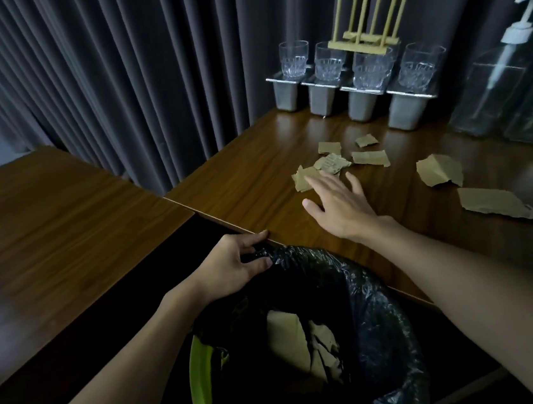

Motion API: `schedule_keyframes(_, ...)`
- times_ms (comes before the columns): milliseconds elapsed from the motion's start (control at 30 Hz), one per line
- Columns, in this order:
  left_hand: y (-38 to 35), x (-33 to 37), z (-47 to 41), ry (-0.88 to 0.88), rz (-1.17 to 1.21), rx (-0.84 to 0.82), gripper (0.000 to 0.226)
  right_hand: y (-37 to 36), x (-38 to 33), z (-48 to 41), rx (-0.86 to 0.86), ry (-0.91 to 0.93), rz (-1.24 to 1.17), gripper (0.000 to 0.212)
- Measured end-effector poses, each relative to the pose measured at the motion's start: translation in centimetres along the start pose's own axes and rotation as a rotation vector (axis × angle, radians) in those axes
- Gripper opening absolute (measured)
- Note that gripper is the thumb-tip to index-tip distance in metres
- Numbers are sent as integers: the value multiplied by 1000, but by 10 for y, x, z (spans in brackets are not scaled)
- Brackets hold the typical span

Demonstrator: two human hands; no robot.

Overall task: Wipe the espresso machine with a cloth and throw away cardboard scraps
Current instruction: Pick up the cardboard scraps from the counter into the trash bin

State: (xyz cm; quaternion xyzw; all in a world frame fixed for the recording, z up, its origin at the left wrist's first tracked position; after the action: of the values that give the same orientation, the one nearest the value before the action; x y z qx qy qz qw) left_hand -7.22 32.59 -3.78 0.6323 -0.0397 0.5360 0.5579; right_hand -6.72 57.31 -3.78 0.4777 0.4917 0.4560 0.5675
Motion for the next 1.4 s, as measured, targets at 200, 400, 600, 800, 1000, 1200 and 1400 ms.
schedule_keyframes(200, -4, 1, 4, 10, 12, 36, 63, -1, -1, 19, 91, 125, -192, 40)
schedule_keyframes(400, -1, 0, 3, -17, 44, 8, 62, -7, 6, 52, 125, 80, -387, 19)
schedule_keyframes(600, -5, 4, 3, -42, 35, 19, 61, -6, 9, 74, 203, -52, -416, 38)
schedule_keyframes(800, -5, 3, 2, -43, 41, 13, 61, -2, 12, 79, 224, -154, -629, 69)
schedule_keyframes(1000, -6, 5, 2, -46, 46, 17, 61, 8, 26, 93, 269, -231, -995, 32)
schedule_keyframes(1200, -6, 3, 4, -55, 54, 19, 62, 15, -7, 119, 92, -5, -1288, 17)
schedule_keyframes(1400, -8, 4, 5, -56, 49, 32, 62, 3, -6, 112, 247, -21, -601, 31)
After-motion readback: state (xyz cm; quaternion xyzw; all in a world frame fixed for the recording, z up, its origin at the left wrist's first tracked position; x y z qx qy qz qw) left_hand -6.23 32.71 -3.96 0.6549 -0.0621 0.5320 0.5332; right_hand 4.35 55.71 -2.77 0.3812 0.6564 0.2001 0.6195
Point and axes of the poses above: each hand's wrist, its own z-axis away from the middle knuckle, its own y-axis out of the back of the hand, x = y × z, the point moved 3 cm from there along -z, towards the middle knuckle, and after that the axes turned 12 degrees about -x, right-handed, at the moved point
